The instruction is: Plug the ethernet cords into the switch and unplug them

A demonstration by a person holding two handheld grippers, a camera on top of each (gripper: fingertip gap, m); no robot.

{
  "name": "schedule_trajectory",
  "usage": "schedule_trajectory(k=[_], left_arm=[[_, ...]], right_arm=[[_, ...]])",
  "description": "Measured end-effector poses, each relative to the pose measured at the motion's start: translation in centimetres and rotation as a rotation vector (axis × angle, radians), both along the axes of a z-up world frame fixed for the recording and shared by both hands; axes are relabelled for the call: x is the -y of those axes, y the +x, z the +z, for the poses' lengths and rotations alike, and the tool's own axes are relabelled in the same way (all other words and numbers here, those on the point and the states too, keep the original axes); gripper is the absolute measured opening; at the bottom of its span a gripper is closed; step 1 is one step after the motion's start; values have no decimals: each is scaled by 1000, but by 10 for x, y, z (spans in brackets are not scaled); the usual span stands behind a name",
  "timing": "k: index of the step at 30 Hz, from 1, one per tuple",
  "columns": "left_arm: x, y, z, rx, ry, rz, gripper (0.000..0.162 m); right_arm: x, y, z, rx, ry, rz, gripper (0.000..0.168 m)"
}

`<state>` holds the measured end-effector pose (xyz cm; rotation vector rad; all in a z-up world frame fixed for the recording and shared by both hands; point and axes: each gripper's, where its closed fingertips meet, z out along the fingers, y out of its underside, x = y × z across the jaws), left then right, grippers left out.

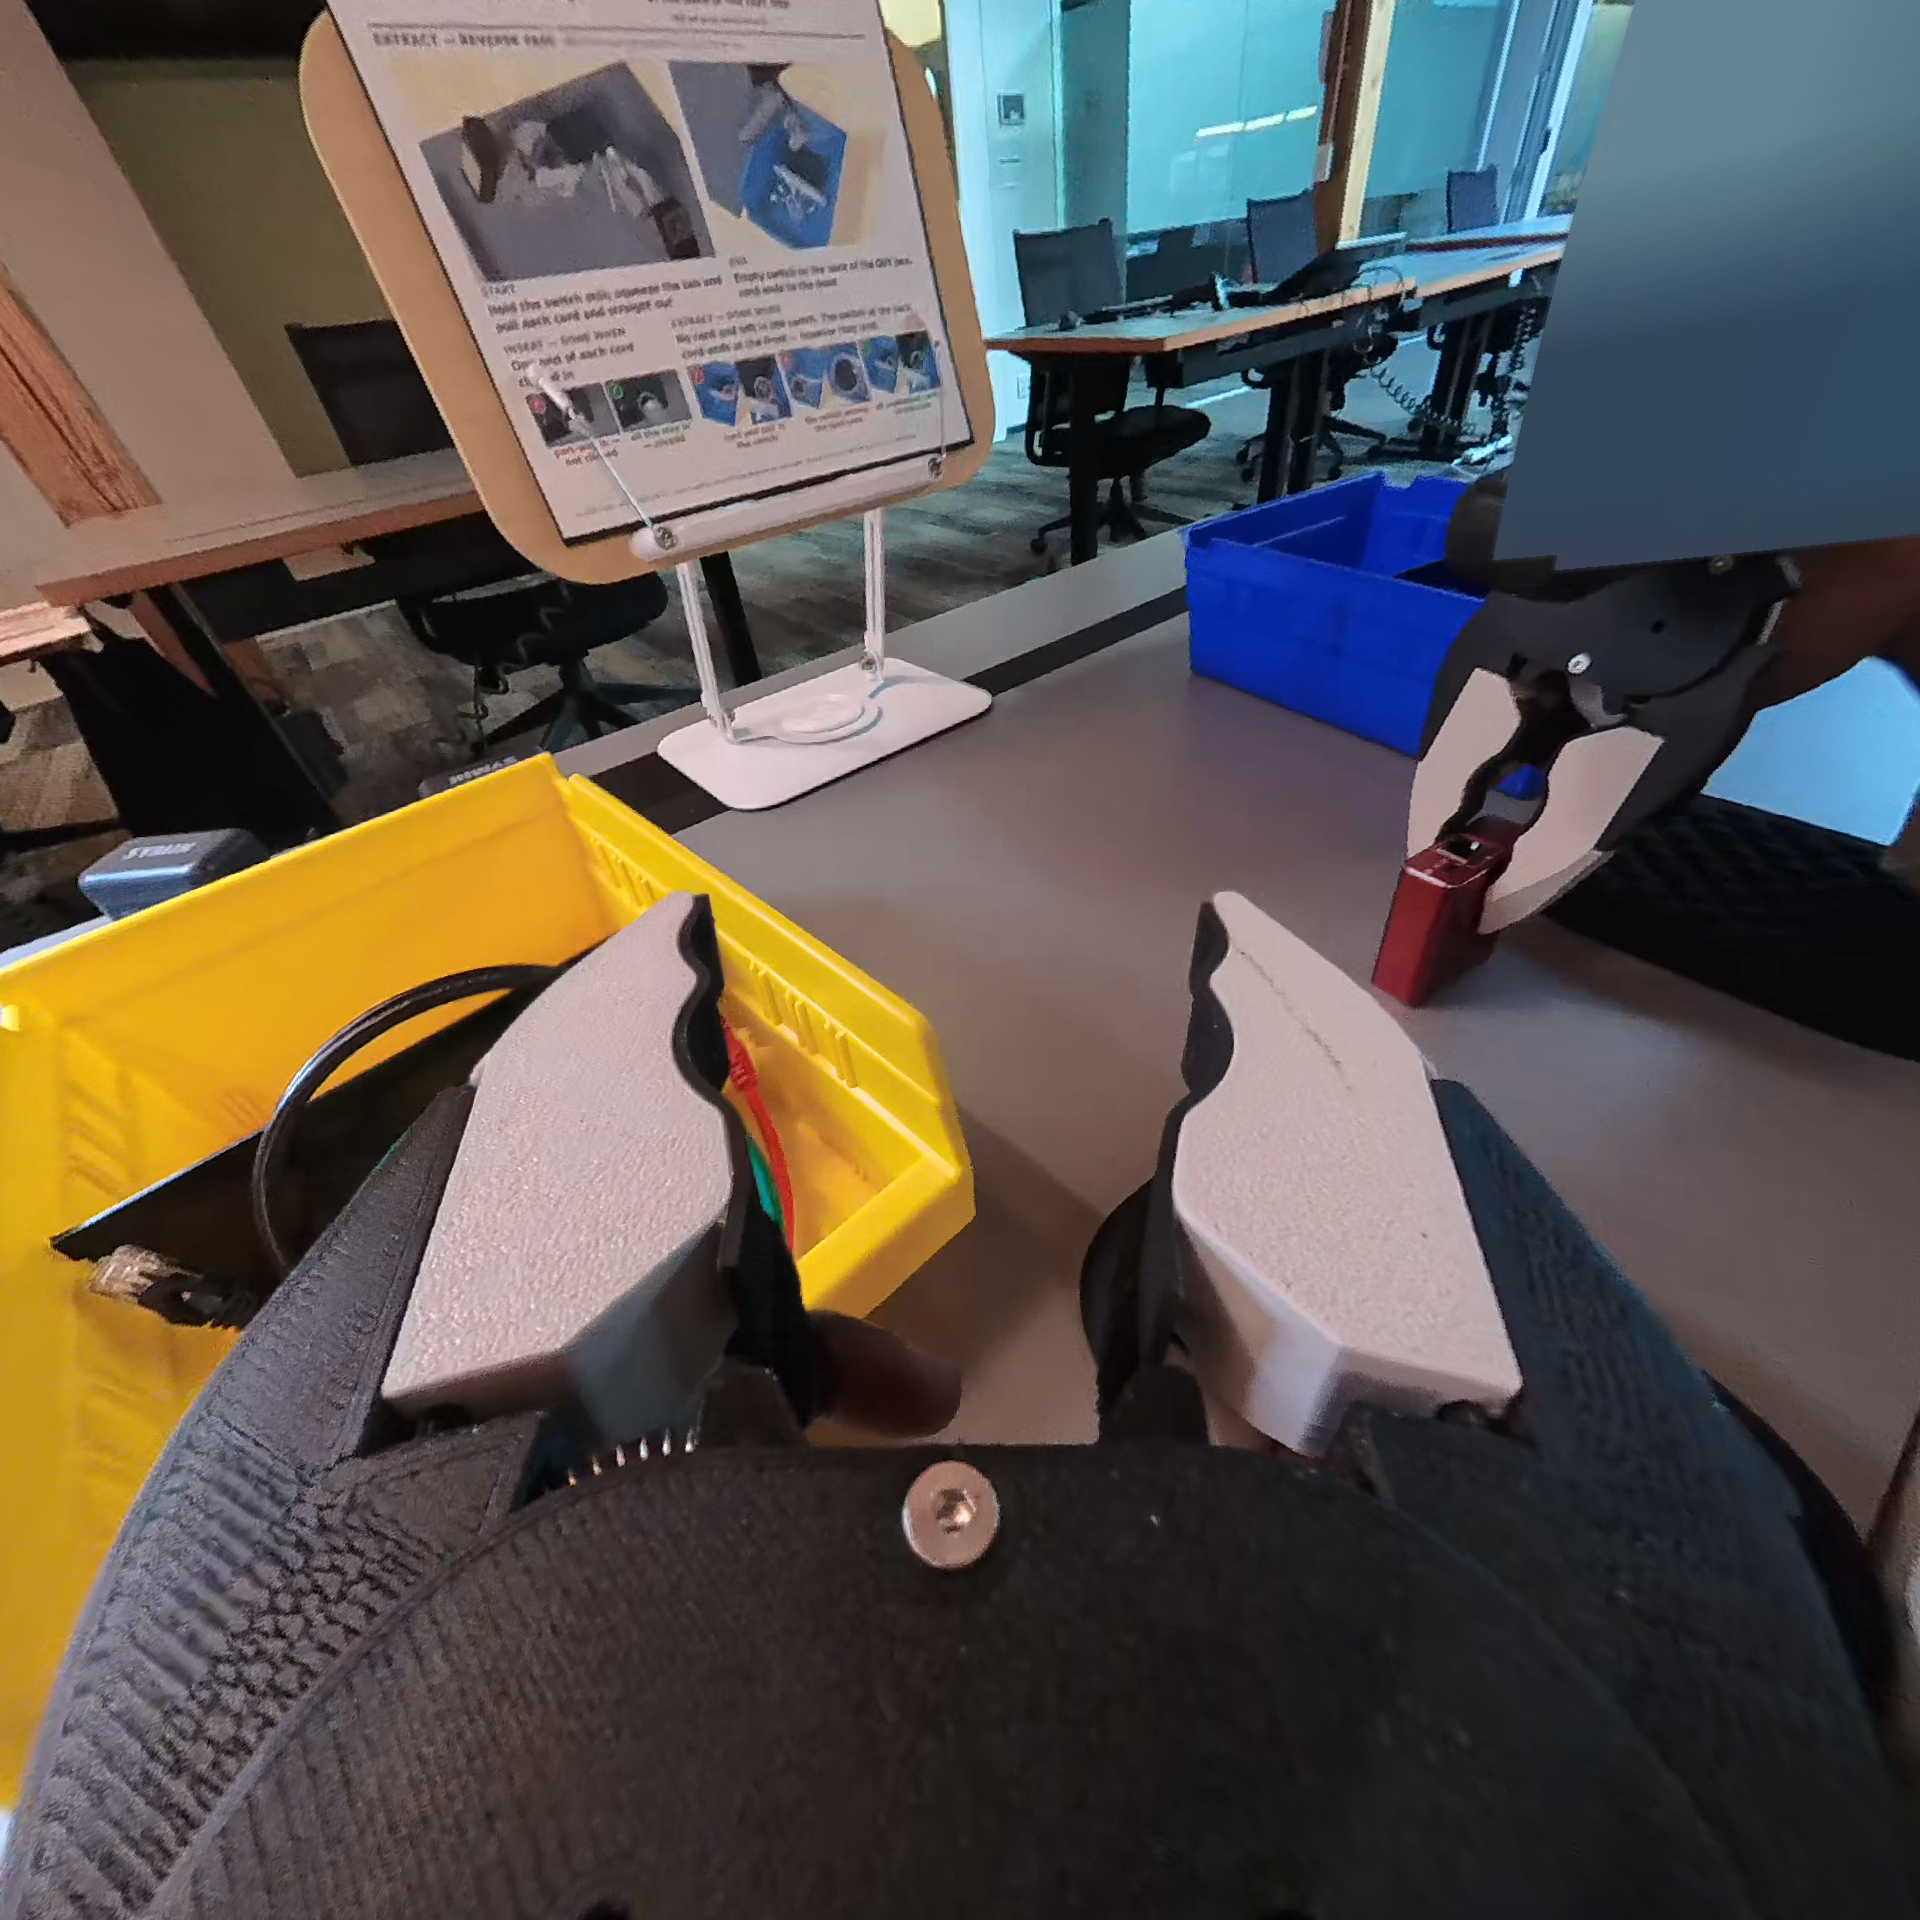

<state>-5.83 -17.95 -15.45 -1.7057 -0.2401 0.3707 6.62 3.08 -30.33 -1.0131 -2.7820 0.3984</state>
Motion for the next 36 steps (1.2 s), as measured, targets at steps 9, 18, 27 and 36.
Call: schedule_trajectory(k=[9, 18, 27, 36], left_arm=[[9, -51, -39, 81, -208, 316, 78], [-1, -127, -76, 23, -522, 106, 51], [13, -174, -111, -291, -959, 0, 43], [17, -181, -93, -472, -935, 97, 12]], right_arm=[[6, -22, 43, -316, -239, -85, 72], [1, 0, 75, -563, -449, -150, 62], [-6, 7, 74, -582, -441, -160, 55], [-6, 7, 76, -591, -436, -152, 54]])
